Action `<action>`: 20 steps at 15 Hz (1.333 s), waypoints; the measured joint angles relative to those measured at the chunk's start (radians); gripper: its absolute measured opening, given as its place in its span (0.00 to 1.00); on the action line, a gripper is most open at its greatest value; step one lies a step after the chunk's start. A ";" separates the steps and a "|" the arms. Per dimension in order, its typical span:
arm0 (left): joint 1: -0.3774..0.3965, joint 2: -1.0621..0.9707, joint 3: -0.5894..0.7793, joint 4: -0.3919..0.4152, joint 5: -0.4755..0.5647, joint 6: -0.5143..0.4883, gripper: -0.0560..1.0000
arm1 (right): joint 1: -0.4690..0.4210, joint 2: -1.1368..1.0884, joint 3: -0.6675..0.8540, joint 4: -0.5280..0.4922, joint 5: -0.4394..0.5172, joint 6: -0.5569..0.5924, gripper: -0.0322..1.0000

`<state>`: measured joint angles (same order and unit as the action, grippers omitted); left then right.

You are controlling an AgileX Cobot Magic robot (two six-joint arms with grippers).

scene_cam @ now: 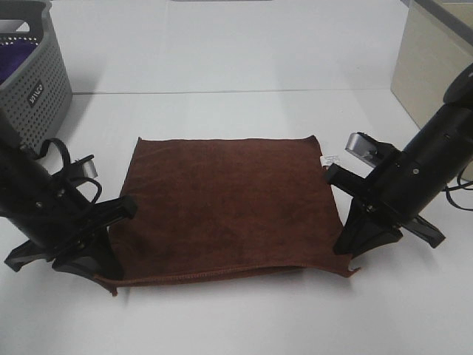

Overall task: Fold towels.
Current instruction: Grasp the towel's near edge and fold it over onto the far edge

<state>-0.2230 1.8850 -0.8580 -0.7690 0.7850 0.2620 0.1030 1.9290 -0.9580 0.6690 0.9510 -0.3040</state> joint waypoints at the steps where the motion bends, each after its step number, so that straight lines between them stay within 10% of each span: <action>1: 0.000 -0.024 0.003 0.000 0.000 0.000 0.05 | 0.000 -0.025 0.015 0.000 -0.005 0.000 0.03; 20: 0.001 0.393 -0.866 0.282 -0.021 -0.231 0.05 | -0.007 0.441 -0.931 -0.146 0.035 0.117 0.03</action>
<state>-0.2220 2.2780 -1.7240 -0.4870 0.7640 0.0310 0.0960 2.3700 -1.8890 0.5230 0.9860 -0.1870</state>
